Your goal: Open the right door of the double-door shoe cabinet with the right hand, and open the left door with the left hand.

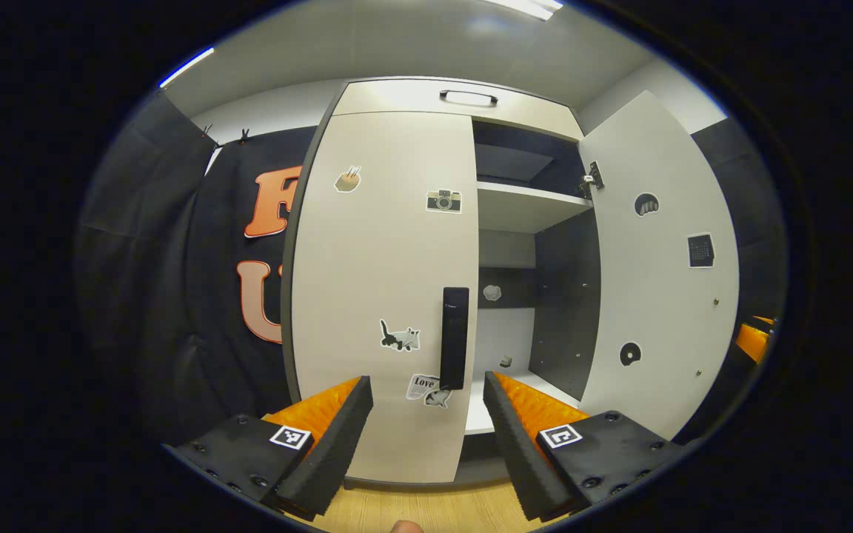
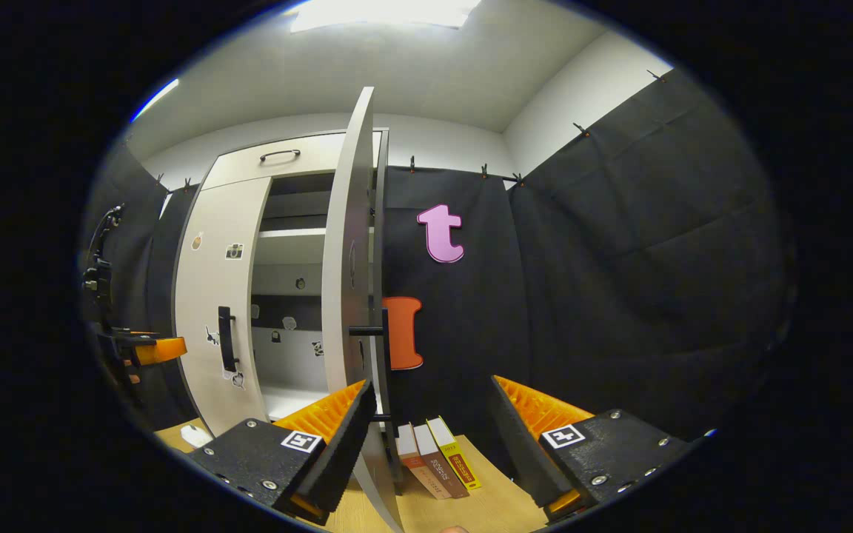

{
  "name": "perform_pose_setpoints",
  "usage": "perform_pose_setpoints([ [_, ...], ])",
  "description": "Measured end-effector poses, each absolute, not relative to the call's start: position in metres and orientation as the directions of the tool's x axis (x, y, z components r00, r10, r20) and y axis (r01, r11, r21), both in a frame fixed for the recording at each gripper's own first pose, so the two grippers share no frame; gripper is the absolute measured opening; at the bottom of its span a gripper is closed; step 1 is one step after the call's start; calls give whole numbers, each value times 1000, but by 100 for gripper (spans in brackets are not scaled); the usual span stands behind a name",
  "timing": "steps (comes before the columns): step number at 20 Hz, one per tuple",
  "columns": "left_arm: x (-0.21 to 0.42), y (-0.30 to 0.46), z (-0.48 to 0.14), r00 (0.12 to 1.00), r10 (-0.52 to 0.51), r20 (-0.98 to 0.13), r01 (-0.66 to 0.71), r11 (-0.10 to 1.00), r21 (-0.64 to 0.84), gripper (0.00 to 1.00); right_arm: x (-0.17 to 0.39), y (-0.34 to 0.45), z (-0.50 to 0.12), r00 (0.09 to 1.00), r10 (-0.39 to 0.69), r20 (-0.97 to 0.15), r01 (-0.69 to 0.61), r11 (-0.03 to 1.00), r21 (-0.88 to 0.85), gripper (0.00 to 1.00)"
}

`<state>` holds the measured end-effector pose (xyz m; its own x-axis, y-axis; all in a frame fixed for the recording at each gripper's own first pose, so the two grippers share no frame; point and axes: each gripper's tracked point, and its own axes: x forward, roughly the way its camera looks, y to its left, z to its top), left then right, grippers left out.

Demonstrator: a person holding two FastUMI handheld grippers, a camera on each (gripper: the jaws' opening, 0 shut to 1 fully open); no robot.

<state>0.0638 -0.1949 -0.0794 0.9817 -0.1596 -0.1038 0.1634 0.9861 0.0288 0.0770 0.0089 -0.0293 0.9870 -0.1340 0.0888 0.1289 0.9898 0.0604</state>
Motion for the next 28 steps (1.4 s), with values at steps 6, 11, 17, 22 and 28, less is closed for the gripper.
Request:
perform_pose_setpoints([
  [6,123,-220,-86,983,-157,-96,159,987,9,96,75,-11,-40,983,-167,83,160,984,82,92],
  [11,160,-226,-92,985,-137,-100,142,989,48,95,83,-9,-53,987,-147,57,140,984,110,92],
  [17,185,-226,-102,985,-118,-122,123,992,34,92,87,-6,-59,989,-134,56,126,983,133,92],
  [22,190,-238,-113,976,-160,-149,165,986,27,68,87,-10,-59,987,-145,67,134,980,148,92],
  [28,190,-244,-114,970,-180,-163,189,981,46,36,84,-20,-64,985,-160,63,147,974,173,92],
])
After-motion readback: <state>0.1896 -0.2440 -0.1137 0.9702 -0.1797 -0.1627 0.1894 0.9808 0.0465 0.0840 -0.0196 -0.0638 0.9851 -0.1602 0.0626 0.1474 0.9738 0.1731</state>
